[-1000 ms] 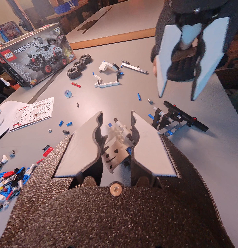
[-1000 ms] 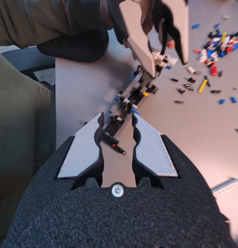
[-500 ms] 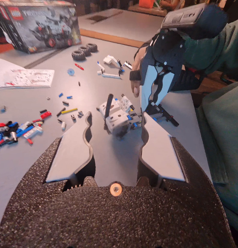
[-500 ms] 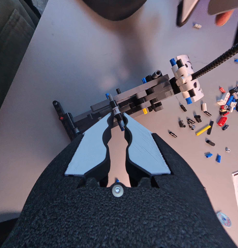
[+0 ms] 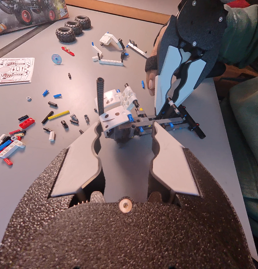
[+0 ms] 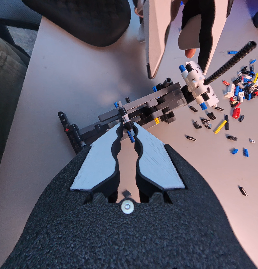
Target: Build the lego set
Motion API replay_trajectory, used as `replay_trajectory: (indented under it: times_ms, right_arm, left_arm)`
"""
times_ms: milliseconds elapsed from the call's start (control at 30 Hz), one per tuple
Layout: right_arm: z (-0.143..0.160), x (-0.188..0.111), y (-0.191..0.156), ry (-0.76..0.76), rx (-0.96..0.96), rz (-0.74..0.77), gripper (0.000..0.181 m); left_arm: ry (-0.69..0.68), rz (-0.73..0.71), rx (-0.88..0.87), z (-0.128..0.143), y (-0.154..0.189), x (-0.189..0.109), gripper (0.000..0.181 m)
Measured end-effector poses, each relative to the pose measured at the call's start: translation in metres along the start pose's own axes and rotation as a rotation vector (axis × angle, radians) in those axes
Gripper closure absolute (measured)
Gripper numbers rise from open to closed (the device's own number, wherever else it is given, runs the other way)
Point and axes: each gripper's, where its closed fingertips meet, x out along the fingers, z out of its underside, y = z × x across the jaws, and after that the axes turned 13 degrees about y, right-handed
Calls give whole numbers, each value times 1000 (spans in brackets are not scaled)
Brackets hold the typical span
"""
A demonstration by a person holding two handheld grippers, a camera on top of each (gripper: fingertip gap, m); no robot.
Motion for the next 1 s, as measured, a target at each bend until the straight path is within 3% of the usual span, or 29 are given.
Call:
replay_trajectory:
  times_ms: [200,367,667,867,1000]
  right_arm:
    - [-3,4,3,-4,58,83,171]
    - [-3,5,1,-34,50,117,171]
    - [11,-13,3,25,-42,-65,169]
    - [36,-39,56,-123,-37,158,141]
    - [43,-63,66,-140,47,235,138]
  left_arm:
    - [29,10,7,-3,1,7,96]
    - [32,24,14,-3,3,11,93]
    - [3,23,30,3,5,9,109]
    - [-10,1,37,6,3,3,123]
    - [-39,30,61,10,11,3,126]
